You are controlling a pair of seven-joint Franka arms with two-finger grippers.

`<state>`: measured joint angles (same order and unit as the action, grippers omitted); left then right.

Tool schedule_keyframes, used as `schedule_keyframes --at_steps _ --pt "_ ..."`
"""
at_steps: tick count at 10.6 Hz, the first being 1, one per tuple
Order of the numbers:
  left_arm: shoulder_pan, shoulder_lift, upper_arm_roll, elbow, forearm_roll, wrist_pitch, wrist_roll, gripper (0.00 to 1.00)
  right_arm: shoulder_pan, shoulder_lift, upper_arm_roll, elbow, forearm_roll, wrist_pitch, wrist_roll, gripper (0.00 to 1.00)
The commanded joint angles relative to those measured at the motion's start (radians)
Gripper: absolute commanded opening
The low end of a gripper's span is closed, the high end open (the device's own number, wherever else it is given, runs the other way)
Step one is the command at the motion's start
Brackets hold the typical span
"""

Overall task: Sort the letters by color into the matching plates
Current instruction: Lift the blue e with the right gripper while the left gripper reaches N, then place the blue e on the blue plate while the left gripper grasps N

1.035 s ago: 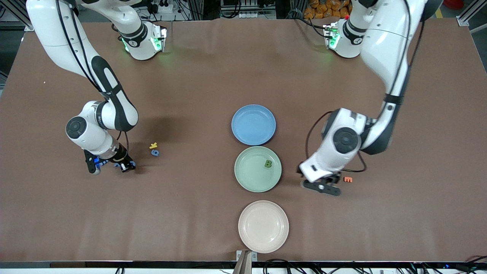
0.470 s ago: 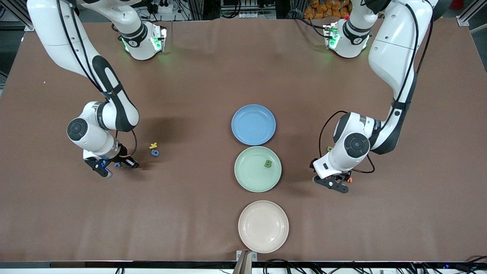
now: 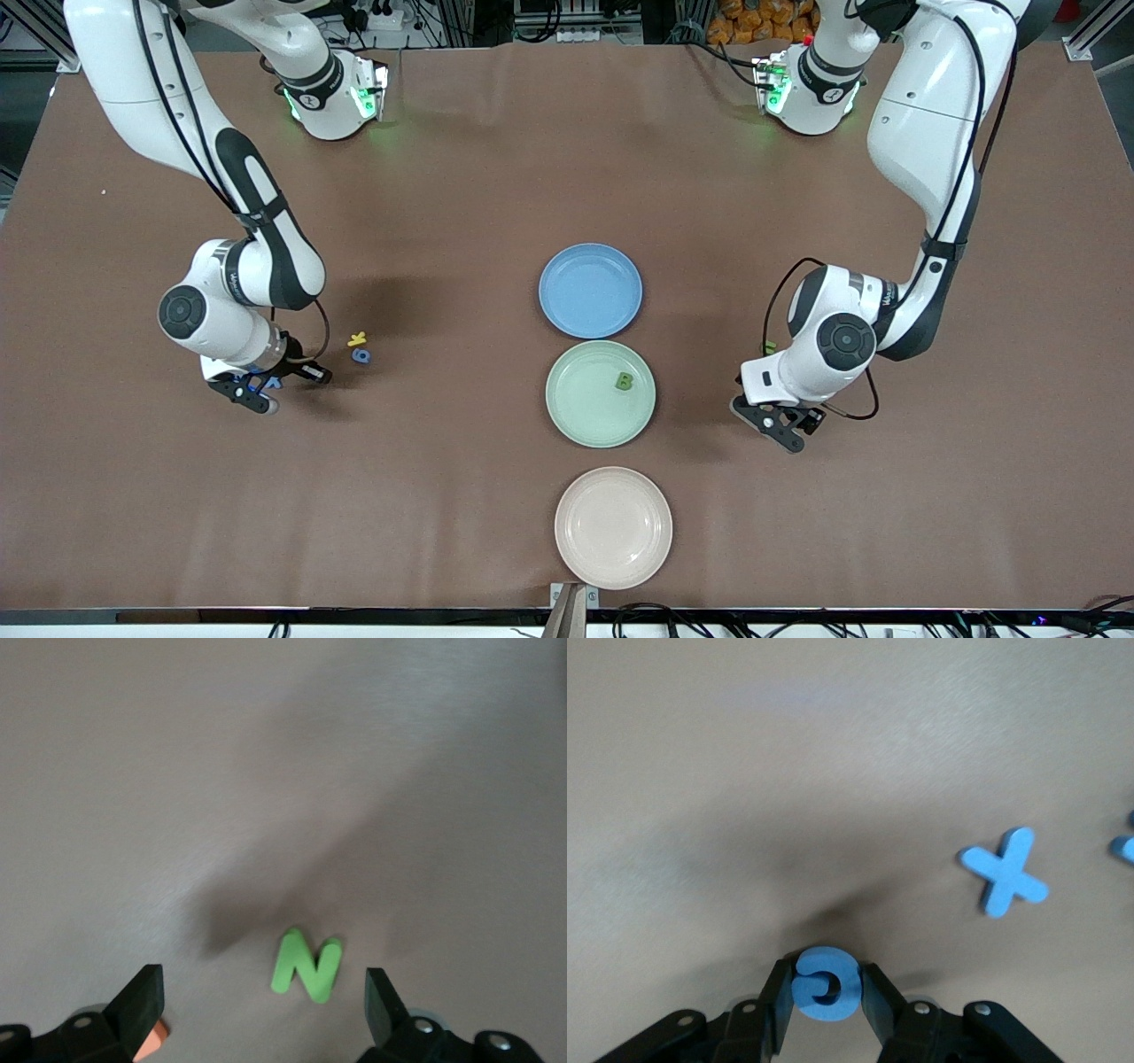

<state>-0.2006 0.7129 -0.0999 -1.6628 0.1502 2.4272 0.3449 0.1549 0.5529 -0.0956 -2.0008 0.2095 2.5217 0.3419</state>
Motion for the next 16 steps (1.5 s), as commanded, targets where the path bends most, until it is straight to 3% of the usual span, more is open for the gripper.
schedule_keyframes --at_steps 1,7,11,16 --pt "0.009 -0.001 -0.044 -0.012 0.008 0.013 0.104 1.00 0.009 -0.008 0.002 0.053 -0.004 -0.087 -0.001 0.24" --pt "0.012 0.010 -0.057 -0.025 0.008 0.013 0.128 1.00 0.066 -0.053 0.002 0.108 -0.011 -0.196 -0.021 0.26" --pt "0.050 0.014 -0.057 -0.037 0.009 0.010 0.180 1.00 0.194 -0.070 0.004 0.157 -0.015 -0.247 -0.024 0.26" --pt "0.049 0.022 -0.057 -0.034 -0.037 0.010 0.178 0.86 0.357 -0.071 0.020 0.224 -0.005 -0.278 0.017 0.26"
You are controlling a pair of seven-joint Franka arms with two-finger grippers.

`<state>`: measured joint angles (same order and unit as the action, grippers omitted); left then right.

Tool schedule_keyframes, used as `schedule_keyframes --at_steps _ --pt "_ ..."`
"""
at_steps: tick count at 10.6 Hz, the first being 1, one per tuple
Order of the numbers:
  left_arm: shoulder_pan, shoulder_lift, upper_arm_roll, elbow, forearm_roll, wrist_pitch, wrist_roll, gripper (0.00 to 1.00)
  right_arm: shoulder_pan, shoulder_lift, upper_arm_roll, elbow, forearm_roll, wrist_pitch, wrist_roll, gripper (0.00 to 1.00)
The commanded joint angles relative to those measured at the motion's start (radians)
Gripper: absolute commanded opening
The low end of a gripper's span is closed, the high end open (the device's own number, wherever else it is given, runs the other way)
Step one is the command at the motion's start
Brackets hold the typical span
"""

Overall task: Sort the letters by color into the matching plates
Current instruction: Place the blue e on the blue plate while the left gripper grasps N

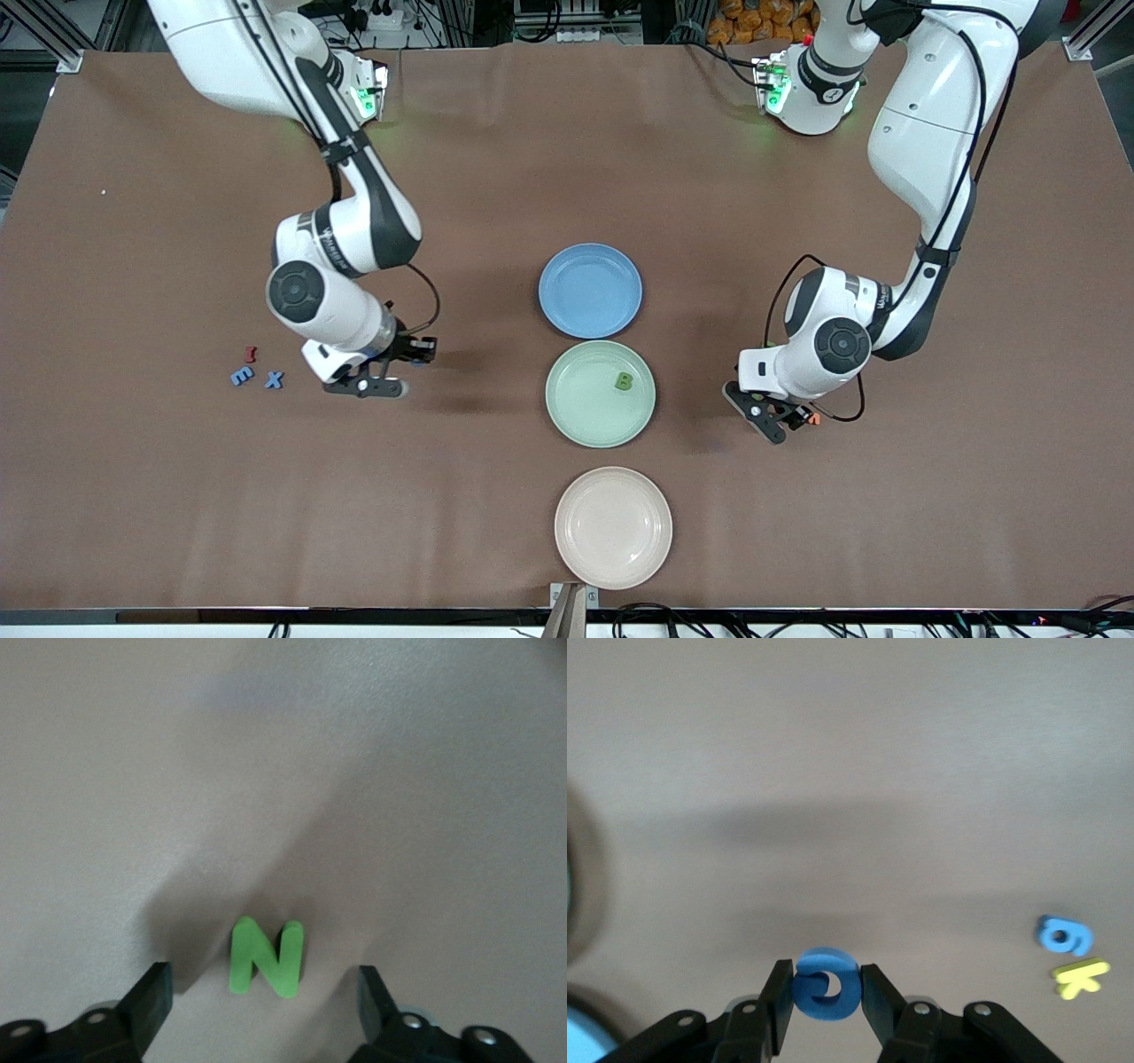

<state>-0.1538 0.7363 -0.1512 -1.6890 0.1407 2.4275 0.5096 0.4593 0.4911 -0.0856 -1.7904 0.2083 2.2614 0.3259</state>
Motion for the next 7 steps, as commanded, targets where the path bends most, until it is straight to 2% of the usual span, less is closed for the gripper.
schedule_keyframes --at_steps 1,3,5,7 --pt "0.000 -0.002 -0.005 -0.008 -0.029 0.010 0.009 0.72 0.071 -0.006 0.039 0.020 -0.004 -0.016 0.062 0.26" --pt "0.000 -0.002 -0.005 -0.008 -0.029 0.010 0.007 0.40 0.137 0.006 0.059 0.034 -0.003 -0.014 0.085 0.26" --pt "-0.001 -0.002 -0.005 -0.004 -0.030 0.010 -0.018 0.01 0.205 0.056 0.072 0.090 -0.003 -0.011 0.134 0.27" --pt "-0.006 -0.017 -0.005 0.003 -0.030 0.009 -0.055 0.00 0.258 0.125 0.096 0.179 -0.001 -0.010 0.183 0.27"
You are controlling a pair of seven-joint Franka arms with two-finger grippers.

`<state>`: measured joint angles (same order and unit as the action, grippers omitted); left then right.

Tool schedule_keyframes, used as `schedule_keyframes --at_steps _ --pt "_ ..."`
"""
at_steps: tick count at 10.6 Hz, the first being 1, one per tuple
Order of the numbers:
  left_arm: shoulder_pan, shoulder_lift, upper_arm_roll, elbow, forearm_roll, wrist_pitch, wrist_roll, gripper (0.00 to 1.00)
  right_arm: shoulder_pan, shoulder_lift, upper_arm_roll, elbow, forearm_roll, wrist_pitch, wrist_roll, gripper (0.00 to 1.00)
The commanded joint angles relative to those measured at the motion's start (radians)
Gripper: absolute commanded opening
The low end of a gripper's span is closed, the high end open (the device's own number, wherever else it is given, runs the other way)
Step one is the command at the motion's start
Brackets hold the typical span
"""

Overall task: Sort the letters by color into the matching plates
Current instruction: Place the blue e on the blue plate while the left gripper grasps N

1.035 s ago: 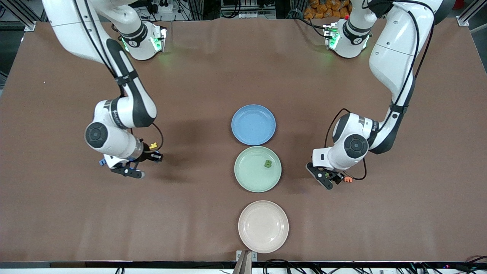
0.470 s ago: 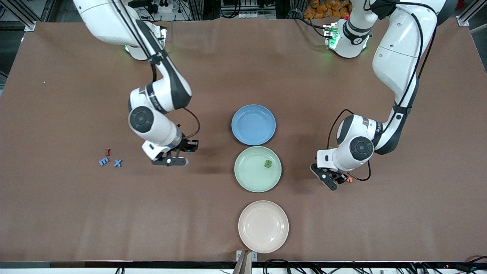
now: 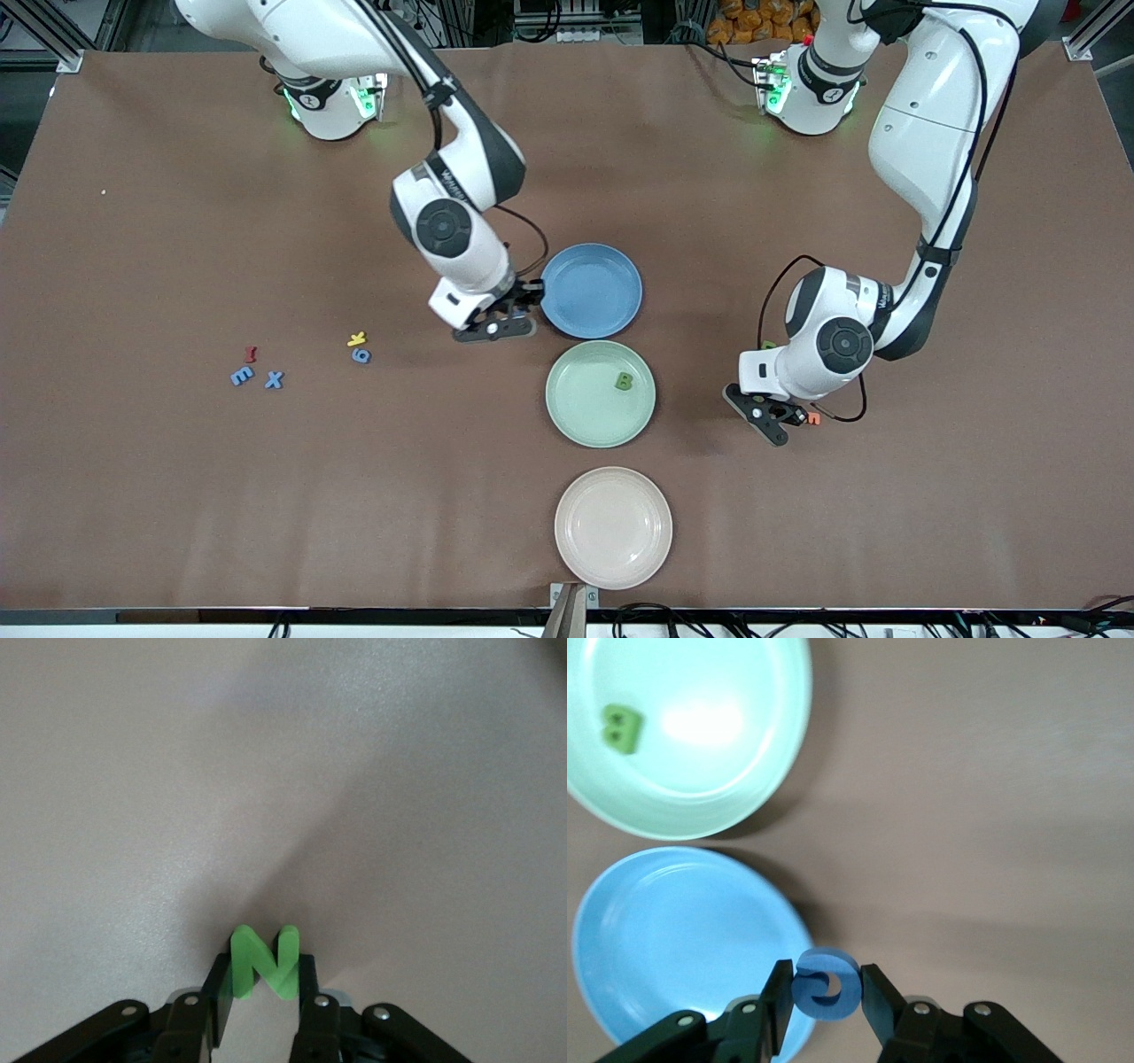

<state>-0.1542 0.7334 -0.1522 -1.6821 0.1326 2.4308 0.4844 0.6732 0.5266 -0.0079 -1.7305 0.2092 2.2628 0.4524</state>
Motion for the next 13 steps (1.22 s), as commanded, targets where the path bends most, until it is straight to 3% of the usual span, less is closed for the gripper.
schedule_keyframes --at_steps 1,5,8,9,10,11,13 --pt "0.001 -0.029 -0.006 0.007 -0.024 0.002 -0.033 0.00 0.074 0.120 0.026 0.155 -0.004 -0.009 0.080 0.27" --pt "0.005 -0.101 -0.004 0.045 -0.170 -0.041 -0.064 0.00 0.121 0.202 0.086 0.212 -0.007 -0.005 0.095 0.27" --pt "-0.045 -0.095 -0.012 0.120 -0.220 -0.065 -0.192 0.00 0.143 0.243 0.086 0.239 -0.008 -0.003 0.111 0.31" --pt "-0.076 -0.092 -0.012 0.133 -0.217 -0.065 -0.257 0.00 0.146 0.243 0.086 0.241 -0.008 -0.003 0.114 0.43" --pt "-0.106 -0.089 -0.010 0.137 -0.217 -0.065 -0.318 0.00 0.144 0.240 0.086 0.243 -0.010 -0.005 0.112 0.86" --pt "-0.113 -0.083 -0.012 0.157 -0.215 -0.065 -0.364 0.00 0.138 0.239 0.085 0.256 -0.014 -0.008 0.100 1.00" --pt "-0.155 -0.077 -0.010 0.163 -0.217 -0.065 -0.506 0.00 0.132 0.222 0.082 0.259 -0.016 -0.014 0.095 1.00"
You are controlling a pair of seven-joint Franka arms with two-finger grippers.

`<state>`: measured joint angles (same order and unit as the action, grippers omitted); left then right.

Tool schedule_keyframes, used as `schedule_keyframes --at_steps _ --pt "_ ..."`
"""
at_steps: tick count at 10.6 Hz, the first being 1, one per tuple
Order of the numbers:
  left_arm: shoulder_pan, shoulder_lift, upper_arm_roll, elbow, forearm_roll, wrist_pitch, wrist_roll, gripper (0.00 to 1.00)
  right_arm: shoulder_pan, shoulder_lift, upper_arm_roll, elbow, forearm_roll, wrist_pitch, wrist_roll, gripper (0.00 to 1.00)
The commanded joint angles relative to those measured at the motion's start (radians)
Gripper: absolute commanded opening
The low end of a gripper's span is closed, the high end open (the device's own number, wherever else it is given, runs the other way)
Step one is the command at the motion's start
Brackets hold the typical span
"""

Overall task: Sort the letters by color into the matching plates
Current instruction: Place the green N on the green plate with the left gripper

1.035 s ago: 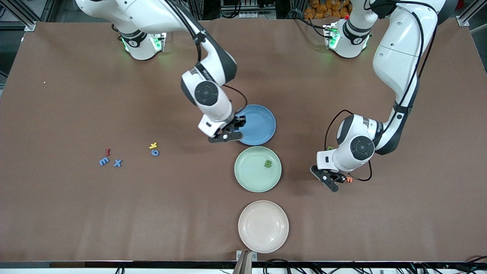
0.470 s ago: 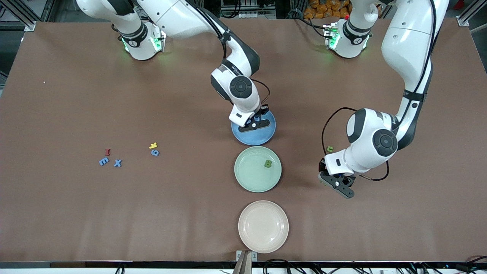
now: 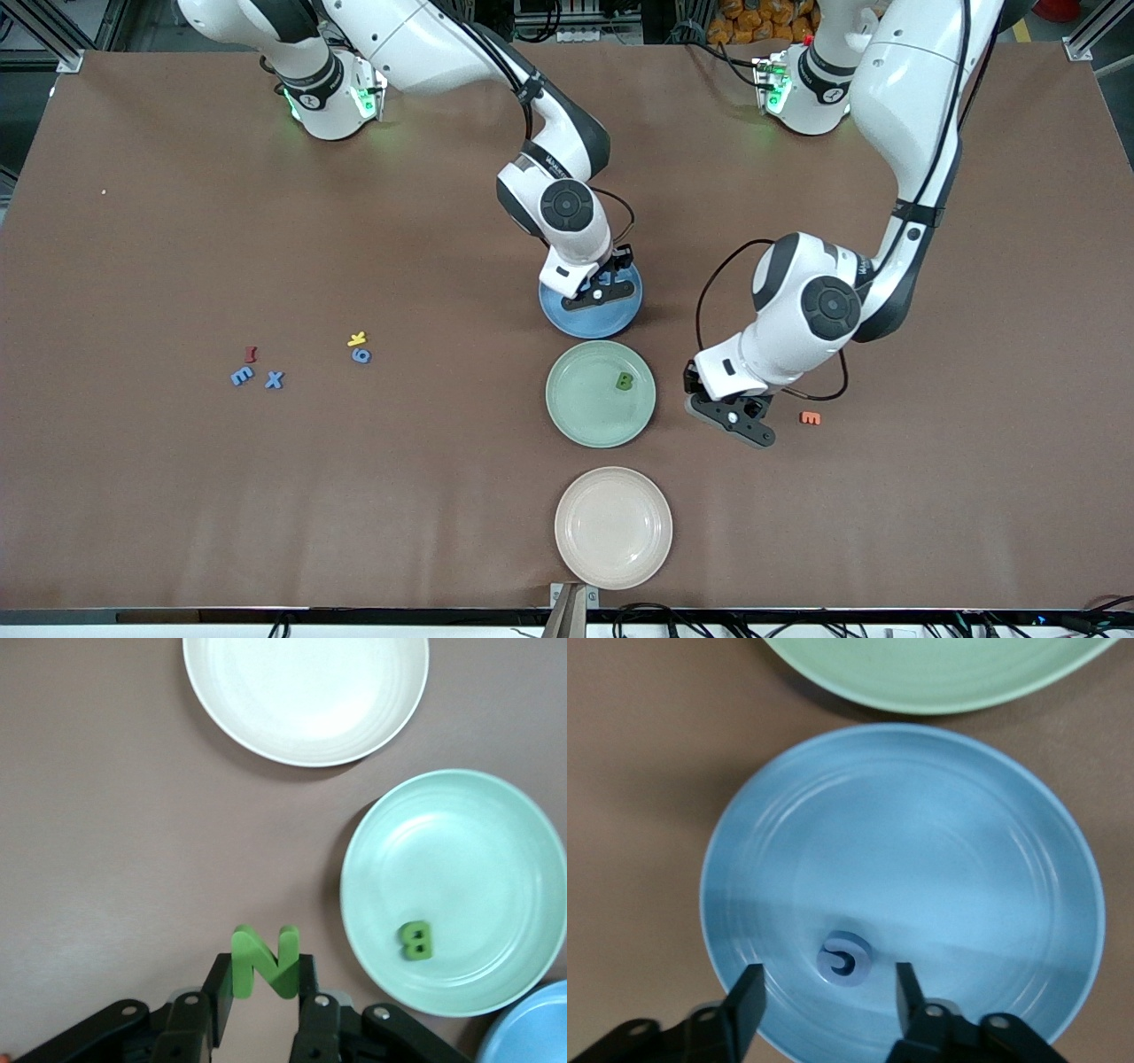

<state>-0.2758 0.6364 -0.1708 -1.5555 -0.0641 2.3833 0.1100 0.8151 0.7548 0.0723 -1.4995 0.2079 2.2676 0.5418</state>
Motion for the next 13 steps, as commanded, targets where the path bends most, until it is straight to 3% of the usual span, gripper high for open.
schedule_keyframes --at_steps 1,4,9,10,11,13 --pt "-0.066 0.031 0.010 0.055 -0.019 -0.016 -0.235 0.00 -0.017 -0.017 -0.003 0.028 -0.015 -0.022 0.004 1.00" --pt "-0.159 0.078 0.023 0.112 -0.014 0.020 -0.511 0.00 -0.063 -0.075 -0.038 0.028 -0.016 -0.129 -0.069 1.00" --pt "-0.315 0.198 0.088 0.144 -0.017 0.252 -0.865 0.00 -0.213 -0.169 -0.063 0.007 -0.024 -0.210 -0.219 1.00" --pt "-0.327 0.228 0.088 0.178 -0.017 0.266 -0.956 0.16 -0.246 -0.189 -0.063 0.007 -0.042 -0.239 -0.261 1.00" --pt "-0.332 0.241 0.090 0.189 -0.016 0.267 -0.984 0.99 -0.285 -0.207 -0.063 0.007 -0.044 -0.275 -0.304 1.00" --pt "-0.358 0.235 0.121 0.189 -0.005 0.267 -0.984 1.00 -0.374 -0.235 -0.063 0.007 -0.050 -0.318 -0.388 1.00"
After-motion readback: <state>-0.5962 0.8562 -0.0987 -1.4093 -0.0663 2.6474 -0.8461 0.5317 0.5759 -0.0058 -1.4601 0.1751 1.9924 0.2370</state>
